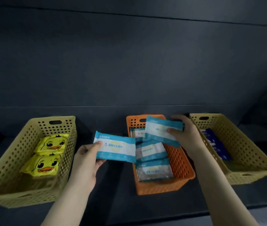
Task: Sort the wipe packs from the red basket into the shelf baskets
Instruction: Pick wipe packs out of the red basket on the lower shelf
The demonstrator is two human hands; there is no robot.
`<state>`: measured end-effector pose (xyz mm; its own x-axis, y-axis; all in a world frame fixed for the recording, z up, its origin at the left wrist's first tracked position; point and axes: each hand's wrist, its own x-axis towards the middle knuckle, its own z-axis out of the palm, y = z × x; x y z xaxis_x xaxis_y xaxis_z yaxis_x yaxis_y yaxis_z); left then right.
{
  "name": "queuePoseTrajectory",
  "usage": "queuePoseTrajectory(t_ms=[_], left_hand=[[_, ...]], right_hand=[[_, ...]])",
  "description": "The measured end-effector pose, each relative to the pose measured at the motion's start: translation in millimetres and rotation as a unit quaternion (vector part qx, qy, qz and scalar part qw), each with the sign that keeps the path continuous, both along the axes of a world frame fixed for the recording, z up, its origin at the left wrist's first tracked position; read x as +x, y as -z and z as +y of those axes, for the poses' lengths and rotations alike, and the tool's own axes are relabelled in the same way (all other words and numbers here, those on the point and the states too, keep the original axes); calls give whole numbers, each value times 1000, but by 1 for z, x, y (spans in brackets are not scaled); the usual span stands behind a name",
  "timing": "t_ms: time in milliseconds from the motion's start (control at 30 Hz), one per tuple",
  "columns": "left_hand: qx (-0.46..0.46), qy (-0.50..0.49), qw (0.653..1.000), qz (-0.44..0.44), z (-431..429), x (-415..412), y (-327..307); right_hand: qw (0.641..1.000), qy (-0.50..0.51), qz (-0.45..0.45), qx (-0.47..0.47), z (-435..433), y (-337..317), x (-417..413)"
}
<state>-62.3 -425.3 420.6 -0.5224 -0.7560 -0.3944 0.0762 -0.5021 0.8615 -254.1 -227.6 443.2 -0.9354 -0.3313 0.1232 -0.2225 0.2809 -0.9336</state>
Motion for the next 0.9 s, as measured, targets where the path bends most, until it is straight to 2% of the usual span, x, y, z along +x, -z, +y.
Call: queuePoseTrajectory(t_ms=[167, 367, 433, 533, 633, 733, 800, 833, 867, 900], left_hand=[[-12, -37, 999, -2, -14, -22, 5], [-12, -21, 1000, 15, -20, -36, 5], [-11, -10, 1000, 19, -23, -40, 6], [0, 3, 1000, 27, -27, -44, 10], [13, 21, 999, 31, -33, -48, 14], [35, 25, 998, 48, -39, -53, 16], [40, 44, 996, 63, -39, -58, 15], [37, 64, 995, 68, -38, -61, 14], [30, 87, 993, 70, -35, -66, 13], [22, 109, 991, 70, -29, -72, 11]], right_hand=[[987, -51, -48, 145, -56, 28, -63], [969, -61, -92, 219, -90, 60, -74], [967, -54, -35, 247, -91, 62, -73], [945, -70, 71, 311, -87, 66, -71], [925, -100, 59, 361, -87, 69, -70], [940, -76, 86, 322, -87, 58, -67], [970, -83, 70, 219, -84, 40, -58], [982, -118, -1, 145, -81, 31, -51], [978, -169, -105, 65, -79, 24, -43], [958, -212, -193, 15, -76, 20, -36]])
